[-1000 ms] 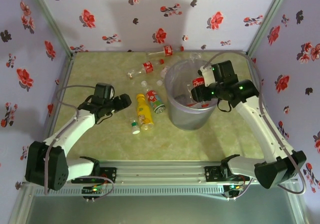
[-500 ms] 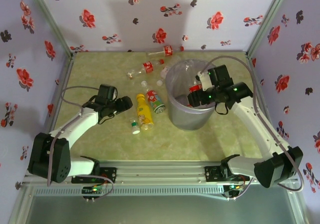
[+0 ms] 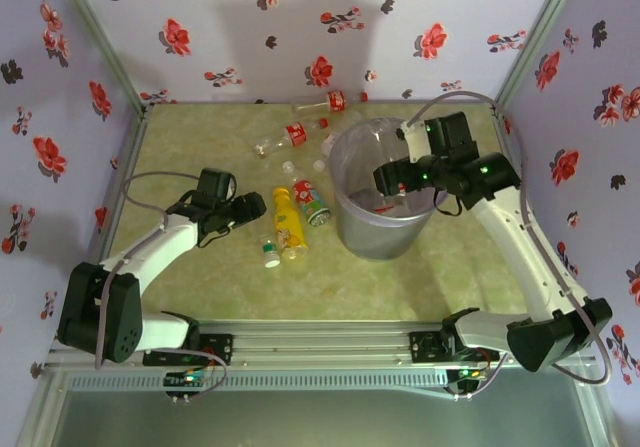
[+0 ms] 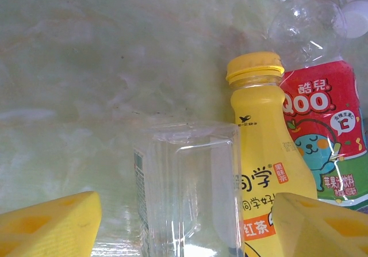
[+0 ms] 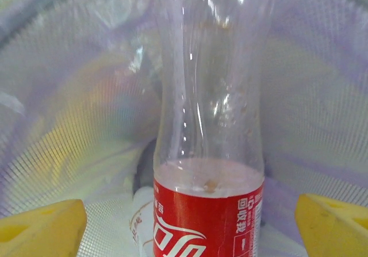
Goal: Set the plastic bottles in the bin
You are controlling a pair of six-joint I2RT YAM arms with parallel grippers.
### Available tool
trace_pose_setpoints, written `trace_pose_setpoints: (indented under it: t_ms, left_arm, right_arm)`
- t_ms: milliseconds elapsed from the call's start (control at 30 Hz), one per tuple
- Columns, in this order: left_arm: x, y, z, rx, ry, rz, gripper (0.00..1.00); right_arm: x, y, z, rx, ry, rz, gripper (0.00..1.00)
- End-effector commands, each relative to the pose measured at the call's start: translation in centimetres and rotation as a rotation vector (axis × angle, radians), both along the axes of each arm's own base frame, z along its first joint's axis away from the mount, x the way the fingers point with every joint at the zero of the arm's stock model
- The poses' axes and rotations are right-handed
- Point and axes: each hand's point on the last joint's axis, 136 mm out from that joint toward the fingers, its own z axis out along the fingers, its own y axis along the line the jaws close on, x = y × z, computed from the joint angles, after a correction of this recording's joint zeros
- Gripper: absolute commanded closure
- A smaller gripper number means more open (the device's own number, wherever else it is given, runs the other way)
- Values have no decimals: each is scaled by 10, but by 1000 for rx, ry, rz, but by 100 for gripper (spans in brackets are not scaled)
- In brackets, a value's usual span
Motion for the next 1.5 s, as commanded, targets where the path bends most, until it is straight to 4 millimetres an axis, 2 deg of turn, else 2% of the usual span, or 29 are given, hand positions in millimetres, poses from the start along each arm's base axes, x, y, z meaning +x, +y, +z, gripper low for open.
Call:
trace_pose_setpoints:
  t_ms: [0, 200, 300, 467, 600, 700, 800, 1000, 1033, 1100, 1167, 1200, 1300, 1367, 1467]
  left_arm:
    - [1, -1, -3, 9, -7, 2, 22]
    - [-1, 0, -4, 11, -8, 1, 22]
    - [-1, 0, -4, 9, -9, 3, 22]
    - [0, 0, -4, 6, -13, 3, 22]
    - [3, -1, -5, 9, -14, 0, 22]
    - [4, -2, -6, 11, -7, -3, 22]
    - [4, -3, -6, 13, -5, -6, 22]
    - [2, -2, -4, 12, -9, -7, 22]
    - [2, -2, -4, 11, -10, -8, 22]
    - [3, -2, -4, 10, -11, -5, 22]
    - [3, -2, -3, 9, -12, -5, 22]
    - [4, -3, -3, 10, -13, -8, 22]
    - [4, -3, -2, 13, -14, -10, 22]
    - [4, -3, -2, 11, -16, -10, 22]
    - [4, -3, -2, 10, -18, -10, 22]
  right_arm:
    - [16, -4, -4, -54, 3, -25, 7]
    - [43, 11, -18, -54, 45, -15, 17]
    - [47, 18, -21, -49, 56, 1, 26]
    - [26, 29, -24, -96, 53, 88, 43]
    - [5, 27, -21, -130, 18, 163, 57]
    - [-3, 20, -24, -174, 18, 187, 60]
    - [-8, 14, -33, -226, 75, 199, 59]
    - [-16, 22, -60, -238, 173, 265, 53]
    - [-16, 23, -64, -236, 184, 267, 46]
    - [-18, 26, -68, -224, 190, 275, 21]
    - [-15, 28, -52, -201, 143, 267, 2]
    - [-13, 28, -38, -188, 104, 257, 1]
    - [-6, 21, 6, -167, 0, 194, 1]
    - [-3, 15, 24, -164, -30, 145, 3]
    - [-2, 6, 19, -194, 11, 98, 12]
